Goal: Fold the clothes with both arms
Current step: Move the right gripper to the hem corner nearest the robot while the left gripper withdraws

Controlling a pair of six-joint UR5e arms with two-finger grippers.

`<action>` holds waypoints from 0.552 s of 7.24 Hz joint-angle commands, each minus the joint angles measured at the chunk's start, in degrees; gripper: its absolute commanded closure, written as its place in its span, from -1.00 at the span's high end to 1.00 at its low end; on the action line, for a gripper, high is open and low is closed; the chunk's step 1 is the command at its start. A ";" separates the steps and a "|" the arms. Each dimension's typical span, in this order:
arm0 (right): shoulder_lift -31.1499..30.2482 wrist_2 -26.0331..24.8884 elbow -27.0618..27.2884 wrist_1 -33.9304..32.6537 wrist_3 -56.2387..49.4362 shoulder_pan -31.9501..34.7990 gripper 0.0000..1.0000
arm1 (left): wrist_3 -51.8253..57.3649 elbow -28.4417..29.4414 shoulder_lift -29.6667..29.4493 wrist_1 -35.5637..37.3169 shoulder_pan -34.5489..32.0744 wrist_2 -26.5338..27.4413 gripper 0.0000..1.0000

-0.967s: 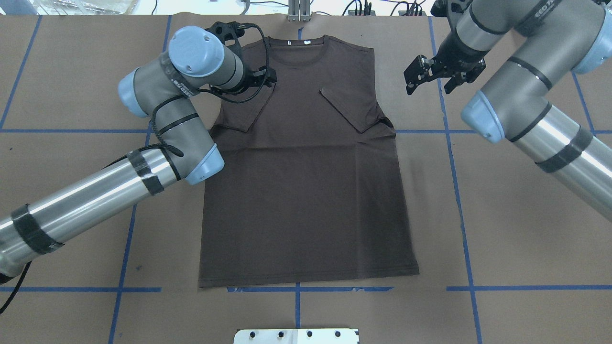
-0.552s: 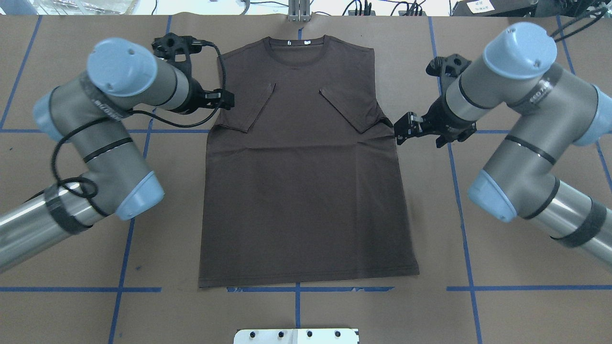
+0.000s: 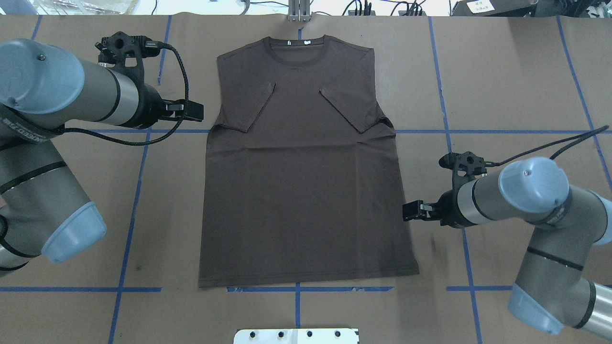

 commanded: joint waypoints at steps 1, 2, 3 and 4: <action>-0.88 -8.64 2.13 -1.92 5.73 -9.49 1.00 | -0.17 -0.91 -0.16 0.65 0.09 -0.03 1.00; -0.88 -9.80 3.97 -5.51 5.93 -10.91 1.00 | -0.35 -0.82 -0.51 0.65 0.18 -0.03 1.00; -0.88 -9.89 4.43 -7.63 5.93 -11.63 1.00 | -0.35 -0.82 -0.69 0.65 0.18 -0.03 1.00; -0.97 -9.90 4.43 -7.82 5.93 -11.89 0.99 | -0.26 -0.82 -0.69 0.65 0.18 -0.03 1.00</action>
